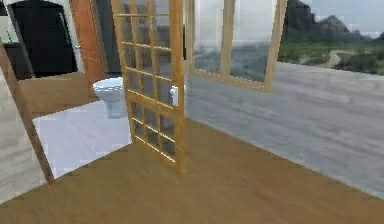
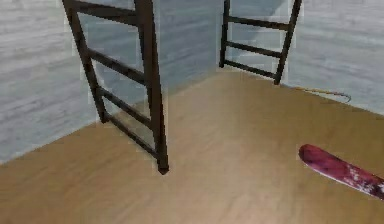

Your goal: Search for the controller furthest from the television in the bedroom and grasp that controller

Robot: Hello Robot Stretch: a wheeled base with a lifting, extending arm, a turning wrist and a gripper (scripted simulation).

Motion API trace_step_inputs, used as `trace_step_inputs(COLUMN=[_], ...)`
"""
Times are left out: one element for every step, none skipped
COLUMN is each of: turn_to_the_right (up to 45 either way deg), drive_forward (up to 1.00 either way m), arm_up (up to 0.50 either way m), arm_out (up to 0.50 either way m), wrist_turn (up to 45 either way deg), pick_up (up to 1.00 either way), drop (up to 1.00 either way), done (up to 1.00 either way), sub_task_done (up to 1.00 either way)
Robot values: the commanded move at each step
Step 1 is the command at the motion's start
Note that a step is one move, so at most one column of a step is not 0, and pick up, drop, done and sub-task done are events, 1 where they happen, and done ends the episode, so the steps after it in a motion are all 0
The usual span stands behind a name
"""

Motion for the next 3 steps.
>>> trace_step_inputs(turn_to_the_right=[-36.0, 0.0, -45.0], drive_forward=[0.0, 0.3, 0.0], arm_up=[0.0, 0.0, 0.0], arm_out=[0.0, 0.0, 0.0], wrist_turn=[0.0, 0.0, 0.0], pick_up=[0.0, 0.0, 0.0], drop=[0.0, 0.0, 0.0], done=[0.0, 0.0, 0.0], sub_task_done=[0.0, 0.0, 0.0])
